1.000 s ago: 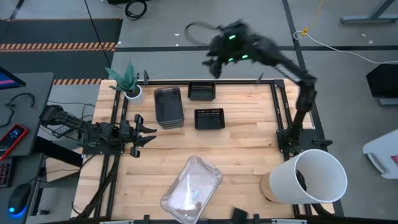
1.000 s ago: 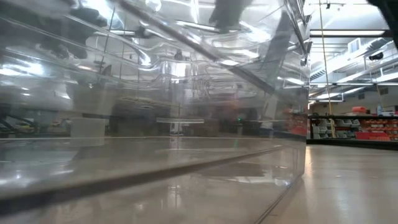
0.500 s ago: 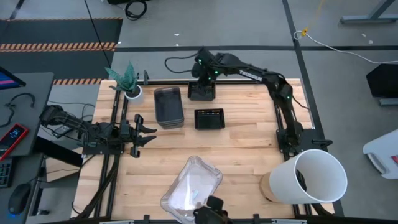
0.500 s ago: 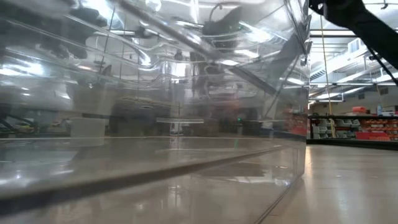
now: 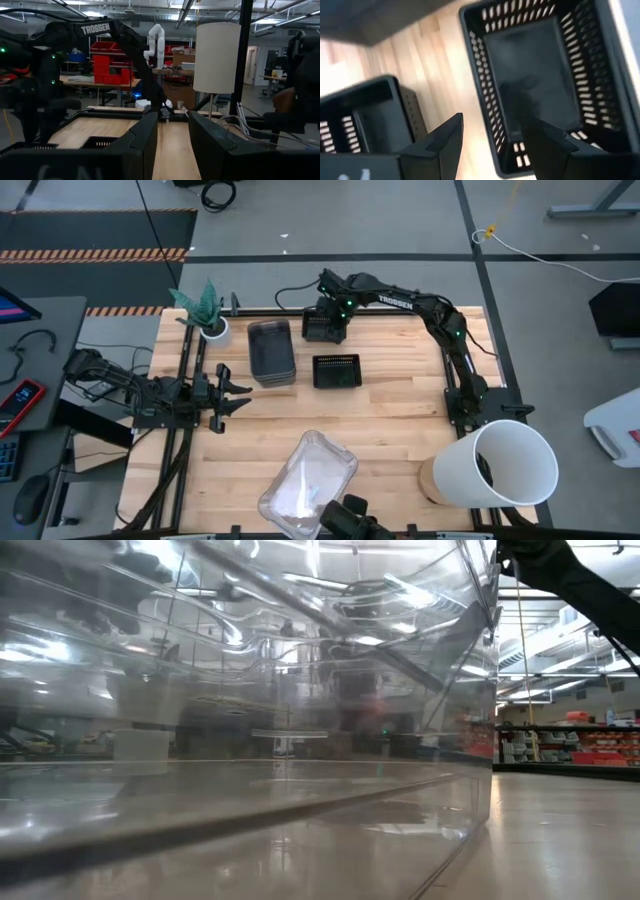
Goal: Stack baskets by color
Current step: Stack the top black bin on top of the bottom black bin
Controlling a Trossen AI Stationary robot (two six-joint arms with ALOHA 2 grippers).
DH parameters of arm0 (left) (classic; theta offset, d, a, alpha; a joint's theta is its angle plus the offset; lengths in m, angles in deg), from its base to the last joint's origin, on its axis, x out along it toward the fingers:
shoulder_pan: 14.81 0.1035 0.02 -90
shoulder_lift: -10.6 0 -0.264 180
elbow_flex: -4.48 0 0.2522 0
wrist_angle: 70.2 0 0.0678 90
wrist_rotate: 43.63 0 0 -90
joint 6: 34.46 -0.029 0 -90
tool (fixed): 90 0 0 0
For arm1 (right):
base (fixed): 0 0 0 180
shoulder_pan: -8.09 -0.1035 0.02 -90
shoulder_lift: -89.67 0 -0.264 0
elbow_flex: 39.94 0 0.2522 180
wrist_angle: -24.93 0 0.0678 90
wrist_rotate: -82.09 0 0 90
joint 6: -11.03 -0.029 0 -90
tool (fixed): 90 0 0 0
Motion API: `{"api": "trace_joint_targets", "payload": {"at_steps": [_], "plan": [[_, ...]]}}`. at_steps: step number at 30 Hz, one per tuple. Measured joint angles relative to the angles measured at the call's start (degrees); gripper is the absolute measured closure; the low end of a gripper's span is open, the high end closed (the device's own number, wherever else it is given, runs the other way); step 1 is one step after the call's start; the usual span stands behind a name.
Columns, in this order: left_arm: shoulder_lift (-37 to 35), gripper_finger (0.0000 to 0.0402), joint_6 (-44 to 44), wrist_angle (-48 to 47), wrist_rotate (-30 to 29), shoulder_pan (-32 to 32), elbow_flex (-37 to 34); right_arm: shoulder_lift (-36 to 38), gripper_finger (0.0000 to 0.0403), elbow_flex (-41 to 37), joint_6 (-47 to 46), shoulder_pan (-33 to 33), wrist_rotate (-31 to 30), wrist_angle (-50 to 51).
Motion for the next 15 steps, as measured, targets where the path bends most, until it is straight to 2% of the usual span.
{"api": "trace_joint_targets", "payload": {"at_steps": [6,15], "plan": [[-0.02,0.0285,0.01,0.02,-0.02,-0.01,0.0,0.2,0.0199,-3.64,2.17,-0.1,0.02,0.78],[-0.01,0.0285,-0.01,0.01,0.0,0.01,0.0,0.24,0.0199,-3.77,3.29,-0.43,-0.44,0.95]]}}
